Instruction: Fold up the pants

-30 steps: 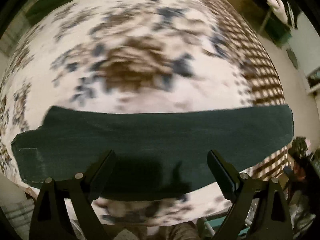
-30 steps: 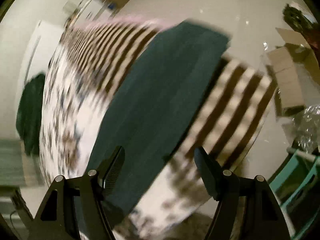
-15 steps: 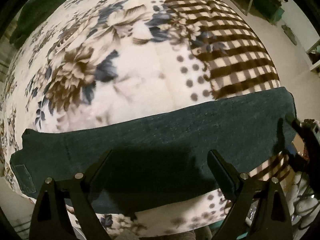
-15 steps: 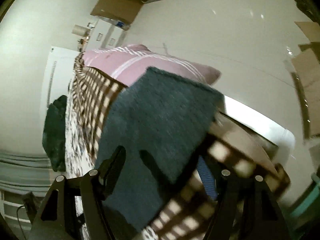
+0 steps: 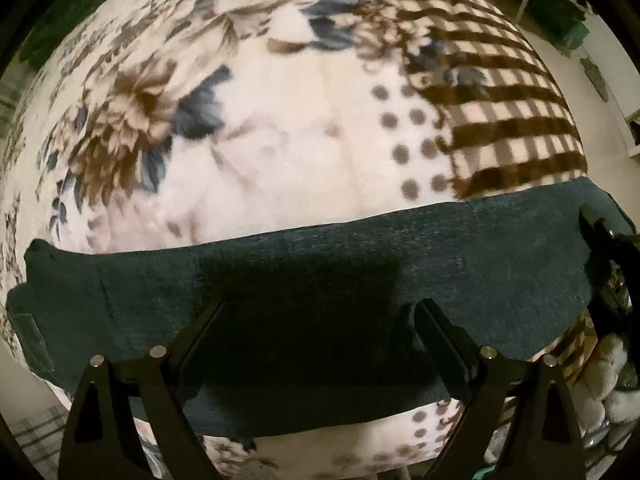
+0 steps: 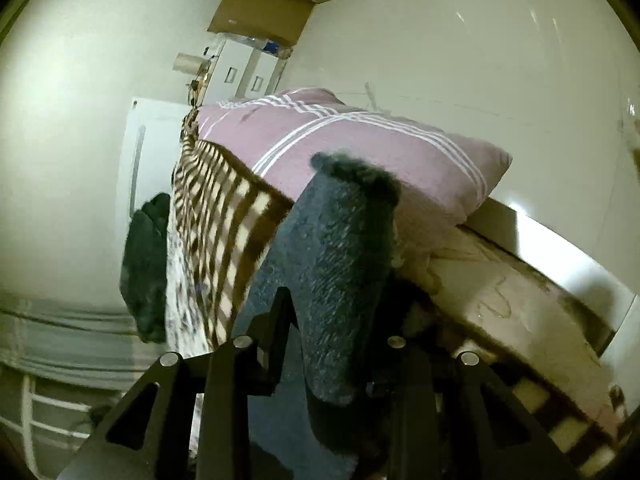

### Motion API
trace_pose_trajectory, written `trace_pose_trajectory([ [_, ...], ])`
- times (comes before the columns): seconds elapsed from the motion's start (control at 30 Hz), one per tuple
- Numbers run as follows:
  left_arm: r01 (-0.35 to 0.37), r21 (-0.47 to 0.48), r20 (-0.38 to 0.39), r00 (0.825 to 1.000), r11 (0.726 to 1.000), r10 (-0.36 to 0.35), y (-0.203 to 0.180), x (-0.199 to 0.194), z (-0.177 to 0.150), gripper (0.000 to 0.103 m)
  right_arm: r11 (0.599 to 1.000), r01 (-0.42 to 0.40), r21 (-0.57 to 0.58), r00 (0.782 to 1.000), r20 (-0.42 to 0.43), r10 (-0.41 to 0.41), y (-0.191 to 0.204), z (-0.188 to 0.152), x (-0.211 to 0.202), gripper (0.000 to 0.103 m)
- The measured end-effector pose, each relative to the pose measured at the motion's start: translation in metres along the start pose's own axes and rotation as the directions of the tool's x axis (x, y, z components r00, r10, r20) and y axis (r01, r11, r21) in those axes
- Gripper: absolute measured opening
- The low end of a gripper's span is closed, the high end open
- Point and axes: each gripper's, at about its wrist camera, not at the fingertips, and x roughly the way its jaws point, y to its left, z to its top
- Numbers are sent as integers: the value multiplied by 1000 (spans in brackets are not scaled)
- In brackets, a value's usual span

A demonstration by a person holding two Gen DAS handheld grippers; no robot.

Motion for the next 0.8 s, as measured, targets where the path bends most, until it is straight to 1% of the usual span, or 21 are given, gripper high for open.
trace_pose_trajectory([
  [0.07, 9, -9, -2, 1000, 1000, -9, 4, 0, 1, 93, 1000, 15, -15, 1000, 17, -15, 6, -1, -3, 20],
  [0.13, 20, -15, -6, 1000, 1000, -20, 10, -2, 3, 93, 999, 29, -26, 999, 33, -28, 13, -4, -8, 14],
  [0.27, 27, -46, 15, 1000, 999, -26, 40, -16, 13, 93, 992, 52, -118, 996, 82, -43, 47, -18, -36, 12],
  [0.4, 45, -112, 34, 999, 993, -42, 79, -35, 15, 93, 972, 65, -227, 993, 107, -41, 96, -40, -64, 12],
  [0.5, 53, -154, 60, 997, 987, -44, 117, -51, 16, 93, 944, 92, -316, 992, 108, -61, 134, -67, -78, 12],
  [0.6, 49, -197, 80, 996, 979, -34, 159, -64, 14, 93, 905, 121, -407, 991, 105, -85, 168, -97, -79, 12],
  [0.67, 39, -220, 86, 996, 975, -20, 179, -67, 0, 93, 869, 140, -475, 990, 96, -107, 192, -124, -71, 12],
  [0.8, 33, -280, 80, 997, 960, -11, 229, -74, -30, 93, 820, 141, -554, 989, 44, -140, 226, -180, -40, 12],
])
